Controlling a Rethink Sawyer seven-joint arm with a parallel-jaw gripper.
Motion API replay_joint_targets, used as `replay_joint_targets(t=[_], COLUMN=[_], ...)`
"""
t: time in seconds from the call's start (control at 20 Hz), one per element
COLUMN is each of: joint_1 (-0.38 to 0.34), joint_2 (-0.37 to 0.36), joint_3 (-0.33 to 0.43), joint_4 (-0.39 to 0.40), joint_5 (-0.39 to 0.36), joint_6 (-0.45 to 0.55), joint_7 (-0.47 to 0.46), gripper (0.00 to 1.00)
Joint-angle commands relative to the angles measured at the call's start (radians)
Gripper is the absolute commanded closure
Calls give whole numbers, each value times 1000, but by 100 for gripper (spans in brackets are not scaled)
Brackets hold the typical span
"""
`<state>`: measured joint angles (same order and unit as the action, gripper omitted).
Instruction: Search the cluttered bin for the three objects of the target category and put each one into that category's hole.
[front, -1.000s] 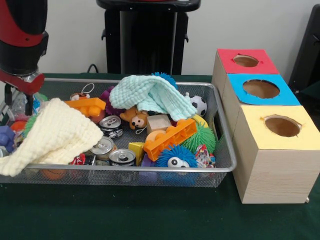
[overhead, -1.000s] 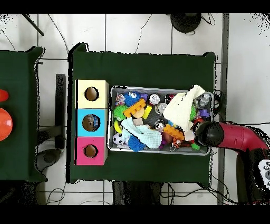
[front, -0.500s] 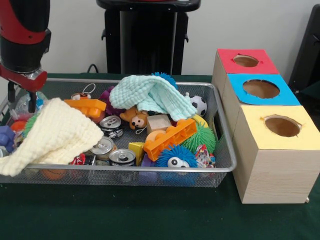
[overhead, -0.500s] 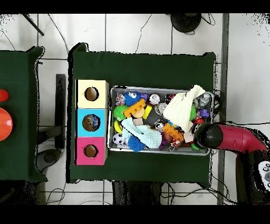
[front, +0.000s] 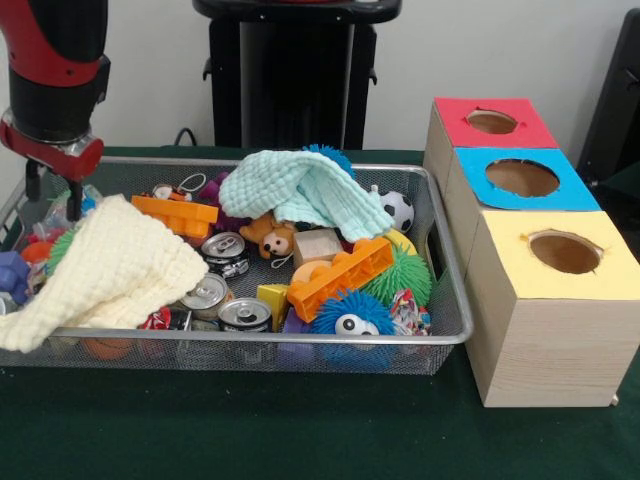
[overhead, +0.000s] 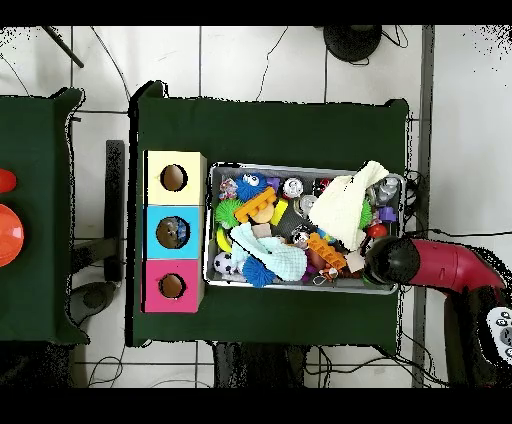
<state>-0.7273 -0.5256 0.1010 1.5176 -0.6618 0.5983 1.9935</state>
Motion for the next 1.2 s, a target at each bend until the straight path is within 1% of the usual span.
replay_joint_targets(t=[0.05, 0.15, 0.5, 0.9, 1.1, 1.15, 1.2], joint_1=[1, 0, 15, 29, 35, 31, 28], joint_2=[104, 120, 139, 187, 187, 185, 183], joint_3=[33, 35, 27, 22, 18, 23, 26], joint_4=[53, 44, 51, 26, 30, 33, 32], joint_5=[-19, -19, -9, 18, 24, 28, 34], joint_6=[-58, -66, -99, -97, -102, -105, -100], joint_7=[-3, 0, 27, 47, 56, 54, 52], gripper=[0, 0, 0, 0, 0, 100, 100])
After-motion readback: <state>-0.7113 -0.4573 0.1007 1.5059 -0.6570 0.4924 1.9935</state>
